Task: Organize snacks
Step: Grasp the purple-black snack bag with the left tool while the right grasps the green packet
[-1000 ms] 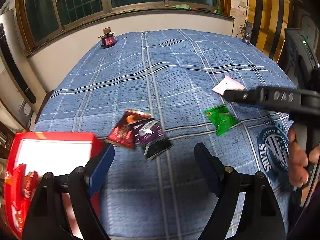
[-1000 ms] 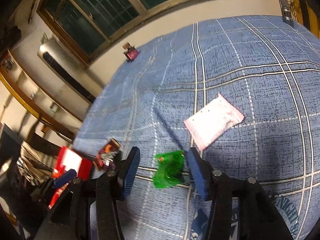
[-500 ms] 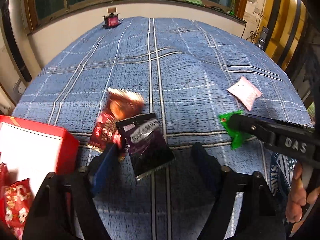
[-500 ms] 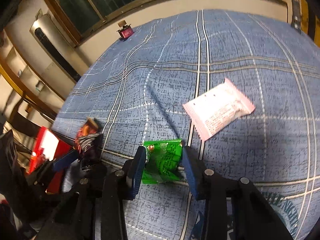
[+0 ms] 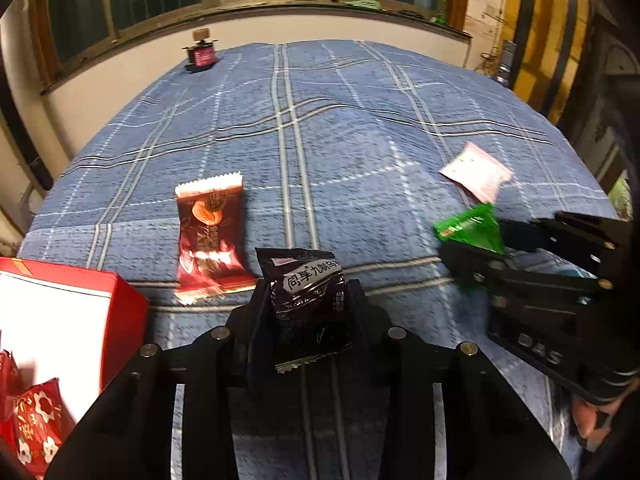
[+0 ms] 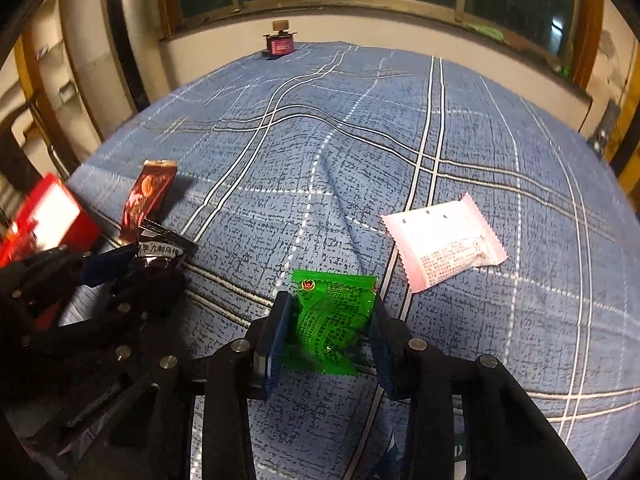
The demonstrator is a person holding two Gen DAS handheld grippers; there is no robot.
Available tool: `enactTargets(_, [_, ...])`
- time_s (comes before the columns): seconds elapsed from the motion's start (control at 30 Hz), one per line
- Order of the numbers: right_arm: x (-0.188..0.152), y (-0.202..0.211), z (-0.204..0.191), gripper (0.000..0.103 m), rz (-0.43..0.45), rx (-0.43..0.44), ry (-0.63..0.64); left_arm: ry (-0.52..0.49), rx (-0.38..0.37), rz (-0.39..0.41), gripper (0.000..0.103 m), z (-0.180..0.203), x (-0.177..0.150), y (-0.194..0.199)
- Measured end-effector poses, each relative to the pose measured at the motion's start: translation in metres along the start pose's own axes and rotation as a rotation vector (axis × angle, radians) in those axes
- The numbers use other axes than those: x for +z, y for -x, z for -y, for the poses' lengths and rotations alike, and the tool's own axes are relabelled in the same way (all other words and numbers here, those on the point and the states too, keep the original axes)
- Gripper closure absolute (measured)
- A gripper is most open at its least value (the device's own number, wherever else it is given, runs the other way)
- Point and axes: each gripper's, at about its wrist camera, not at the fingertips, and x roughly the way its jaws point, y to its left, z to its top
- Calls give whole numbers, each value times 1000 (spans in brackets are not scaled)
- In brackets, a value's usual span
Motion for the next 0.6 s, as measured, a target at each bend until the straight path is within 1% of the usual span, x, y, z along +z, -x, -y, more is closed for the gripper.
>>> enactTargets(0.07, [0, 1, 0, 69, 2, 2, 3, -1, -16, -5, 69, 1, -3, 3])
enactTargets(0.13, [0, 0, -1, 74, 4, -1, 14, 8, -34, -10, 70, 1, -7, 8])
enactTargets(0.23, [0, 1, -3, 74, 4, -11, 30, 27, -73, -24, 70, 1, -14, 15])
enactTargets(0.3, [-1, 3, 1, 75, -3, 12, 10, 36, -93, -28, 70, 2, -19, 21])
enactTargets(0.43, [2, 10, 21, 75, 2, 118, -94, 43, -108, -15, 69, 5, -29, 34])
enactTargets(0.53, [3, 16, 34, 76, 17, 202, -167, 10, -60, 17, 69, 13, -33, 47])
enactTargets(0.6, [3, 19, 38, 76, 25, 239, -203, -22, -25, 55, 69, 20, -34, 58])
